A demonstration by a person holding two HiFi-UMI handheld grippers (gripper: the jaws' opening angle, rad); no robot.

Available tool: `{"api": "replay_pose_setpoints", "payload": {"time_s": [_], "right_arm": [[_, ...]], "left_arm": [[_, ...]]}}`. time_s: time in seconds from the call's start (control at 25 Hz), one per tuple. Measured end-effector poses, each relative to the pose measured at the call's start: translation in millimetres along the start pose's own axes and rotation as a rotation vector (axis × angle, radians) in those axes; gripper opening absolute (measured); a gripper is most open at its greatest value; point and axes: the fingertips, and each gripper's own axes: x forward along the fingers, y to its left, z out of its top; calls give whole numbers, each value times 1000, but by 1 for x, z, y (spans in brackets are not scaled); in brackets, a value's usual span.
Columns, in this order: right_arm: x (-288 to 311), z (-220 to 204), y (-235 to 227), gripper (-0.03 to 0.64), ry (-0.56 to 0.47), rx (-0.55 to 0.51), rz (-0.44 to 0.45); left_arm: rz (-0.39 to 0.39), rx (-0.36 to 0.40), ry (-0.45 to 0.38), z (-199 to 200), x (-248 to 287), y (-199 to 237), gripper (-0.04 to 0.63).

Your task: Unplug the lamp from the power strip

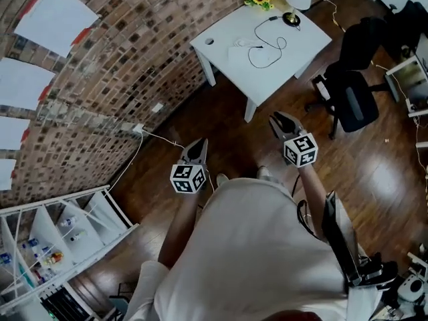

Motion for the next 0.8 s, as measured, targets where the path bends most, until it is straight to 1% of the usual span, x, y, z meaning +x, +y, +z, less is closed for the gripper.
{"api": "replay_pose_setpoints", "payload": {"time_s": [0.12, 0.2, 0.28, 0.44, 0.64, 0.8], "right_arm": [[-10, 13, -10, 72, -68, 23, -19], [-14, 21, -17, 72, -114, 50, -48], [-14, 23, -20, 72, -139, 79, -74], [-12, 16, -22, 72, -137, 119, -87], [-13, 6, -24, 72, -115, 131, -86], [-18, -9, -32, 72, -95, 151, -107]], "left_arm": [[5, -18, -14, 1, 1, 6, 5], [8, -41, -25, 3, 1, 11, 5], [13, -67, -33, 2, -1, 15, 5], [28, -100, -39, 0, 0, 15, 5], [41, -98, -36, -2, 3, 10, 5], [51, -99, -15, -12, 7, 9, 5]]}}
